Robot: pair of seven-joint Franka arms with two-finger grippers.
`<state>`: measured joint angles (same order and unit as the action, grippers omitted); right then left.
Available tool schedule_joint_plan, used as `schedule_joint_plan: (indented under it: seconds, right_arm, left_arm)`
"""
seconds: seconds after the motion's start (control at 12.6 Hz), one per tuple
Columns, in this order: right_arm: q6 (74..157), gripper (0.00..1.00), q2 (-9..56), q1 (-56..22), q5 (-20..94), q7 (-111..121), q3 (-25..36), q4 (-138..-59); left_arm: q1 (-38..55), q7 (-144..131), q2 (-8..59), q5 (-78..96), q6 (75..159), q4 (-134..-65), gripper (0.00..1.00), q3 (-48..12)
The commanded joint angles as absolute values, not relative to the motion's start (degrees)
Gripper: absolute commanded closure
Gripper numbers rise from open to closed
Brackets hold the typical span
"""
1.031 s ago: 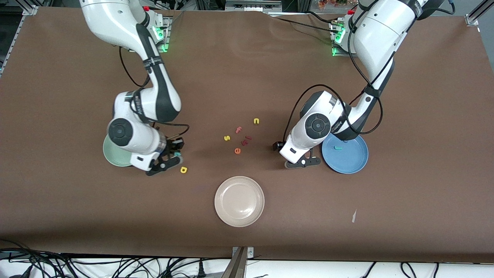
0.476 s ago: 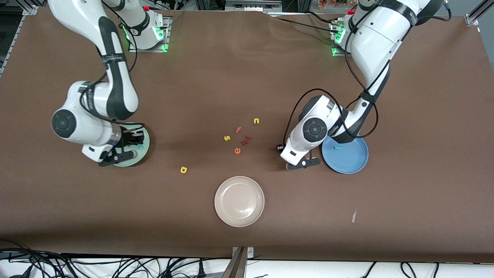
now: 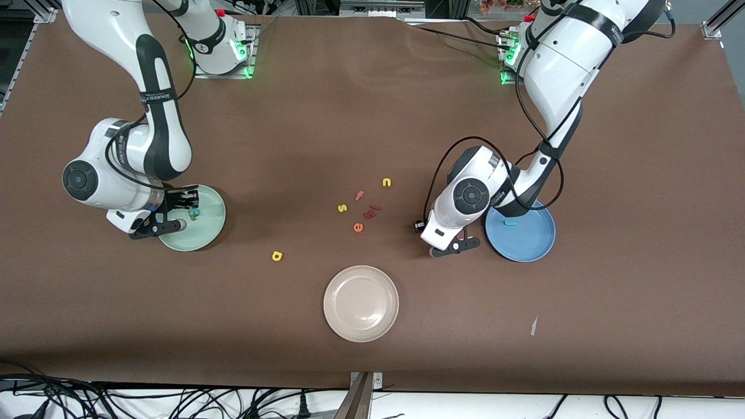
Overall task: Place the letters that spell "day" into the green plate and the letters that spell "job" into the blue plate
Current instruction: 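Place the y on the green plate while the left gripper grasps the b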
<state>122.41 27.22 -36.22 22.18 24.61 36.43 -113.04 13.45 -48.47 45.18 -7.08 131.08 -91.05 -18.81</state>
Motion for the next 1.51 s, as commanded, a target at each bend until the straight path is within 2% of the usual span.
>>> schedule_joint_plan:
  seconds: [0.0,0.24,0.48,0.56,0.63,0.71,0.79,0.87,1.11,1.27,1.43]
  right_arm:
    - [122.08,0.0,25.93,-36.74,23.2,24.88,36.48,-112.16]
    - [122.08,0.0,26.01,-37.35,23.29,24.96,35.34,-110.57]
    - [122.08,0.0,30.22,-37.35,23.38,24.87,29.2,-102.86]
    - [122.08,0.0,32.06,-37.35,23.47,24.61,27.79,-100.22]
    - [122.08,0.0,33.56,-37.35,23.55,22.87,26.99,-98.02]
    - [122.17,0.0,34.62,-37.35,23.64,21.11,25.85,-96.61]
    - [122.17,0.0,35.5,-37.35,24.51,17.7,24.97,-95.11]
    - [122.25,0.0,36.38,-37.35,25.3,13.66,24.09,-93.79]
    - [122.69,0.0,39.19,-37.44,25.23,3.19,21.19,-90.28]
    - [122.52,0.0,41.12,-37.35,25.31,2.29,21.01,-88.25]
    - [122.78,0.0,42.36,-37.35,25.14,0.71,21.0,-87.72]
  left_arm:
    - [14.06,-50.62,45.62,-9.32,131.92,-90.97,0.37,-18.63]
    - [13.97,-50.63,45.62,-9.32,132.36,-91.93,0.41,-18.63]
    - [13.89,-50.63,45.79,-9.32,132.36,-92.11,0.41,-18.63]
    - [13.71,-50.63,45.79,-9.32,132.45,-92.28,0.45,-18.63]
    - [13.62,-50.71,45.79,-9.32,132.45,-92.29,0.68,-18.63]
    - [13.54,-50.97,45.88,-9.32,132.45,-92.29,0.83,-18.63]
    - [13.54,-51.59,45.97,-9.32,132.36,-92.29,0.94,-18.63]
    - [13.45,-51.59,45.97,-9.32,132.36,-92.29,1.0,-18.63]
    - [13.01,-50.89,45.09,-9.4,131.31,-92.02,1.0,-18.63]
    - [11.87,-50.54,42.46,-9.49,127.03,-91.15,1.0,-18.72]
    - [11.25,-48.53,42.28,-9.49,126.39,-90.97,0.99,-18.63]
